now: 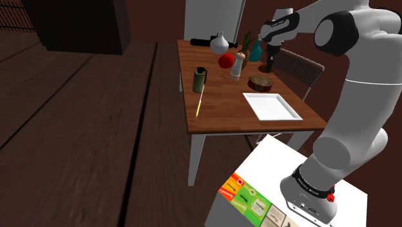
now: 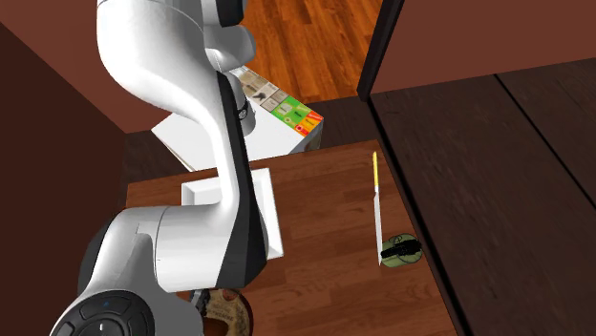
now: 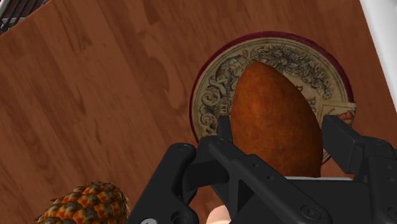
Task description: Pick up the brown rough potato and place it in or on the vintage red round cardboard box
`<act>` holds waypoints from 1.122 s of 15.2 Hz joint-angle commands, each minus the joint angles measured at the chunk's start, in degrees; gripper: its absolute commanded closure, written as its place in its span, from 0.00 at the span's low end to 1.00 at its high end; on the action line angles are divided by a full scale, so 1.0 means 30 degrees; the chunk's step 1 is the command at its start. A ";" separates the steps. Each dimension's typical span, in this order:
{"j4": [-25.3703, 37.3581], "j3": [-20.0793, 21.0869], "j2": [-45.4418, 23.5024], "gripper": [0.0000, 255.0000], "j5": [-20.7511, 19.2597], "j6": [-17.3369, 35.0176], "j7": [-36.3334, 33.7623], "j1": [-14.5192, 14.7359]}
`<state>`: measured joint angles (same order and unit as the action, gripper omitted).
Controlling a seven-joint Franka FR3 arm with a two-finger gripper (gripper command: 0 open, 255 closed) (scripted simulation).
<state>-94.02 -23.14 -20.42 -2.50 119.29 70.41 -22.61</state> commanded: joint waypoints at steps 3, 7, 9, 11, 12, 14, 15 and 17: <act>-0.0524 0.0049 -0.0333 1.00 0.0103 0.0848 -0.0020 -0.0054; -0.1081 0.0107 -0.0685 1.00 0.0203 0.1734 -0.0067 -0.0093; -0.1331 0.0141 -0.0882 1.00 0.0260 0.2170 -0.0086 -0.0117; -0.1460 0.0159 -0.0989 1.00 0.0292 0.2399 -0.0095 -0.0131; -0.1458 0.0159 -0.0991 1.00 0.0293 0.2398 -0.0095 -0.0131; -0.1456 0.0160 -0.0992 1.00 0.0293 0.2398 -0.0095 -0.0131; -0.1456 0.0160 -0.0992 1.00 0.0293 0.2398 -0.0095 -0.0131; -0.1456 0.0160 -0.0992 1.00 0.0293 0.2398 -0.0095 -0.0131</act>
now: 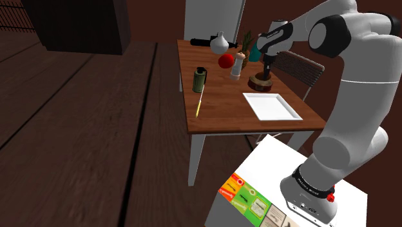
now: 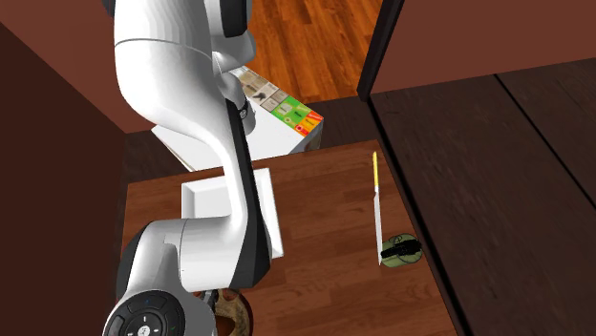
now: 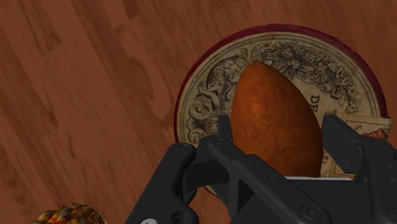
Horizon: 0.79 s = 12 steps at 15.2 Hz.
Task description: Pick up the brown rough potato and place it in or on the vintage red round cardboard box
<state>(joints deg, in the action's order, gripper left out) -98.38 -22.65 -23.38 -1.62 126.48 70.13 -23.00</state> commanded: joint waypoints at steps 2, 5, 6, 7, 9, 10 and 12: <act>-0.0003 -0.0001 -0.0006 0.00 0.0000 0.0001 -0.0001 -0.0002; 0.0001 -0.0001 -0.0006 0.00 0.0001 -0.0003 0.0002 -0.0004; 0.0000 -0.0001 -0.0006 0.00 0.0001 -0.0003 0.0002 -0.0003; -0.0005 -0.0001 -0.0005 0.00 0.0000 0.0001 -0.0001 -0.0002; 0.0374 -0.0079 0.0646 0.00 -0.0236 -0.1016 -0.0143 0.0223; 0.0606 -0.0108 0.0943 0.00 -0.0343 -0.1539 -0.0208 0.0327; 0.0810 -0.0125 0.1162 0.00 -0.0423 -0.1957 -0.0256 0.0403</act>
<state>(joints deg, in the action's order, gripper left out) -96.35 -22.96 -20.40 -2.72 121.56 69.38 -21.89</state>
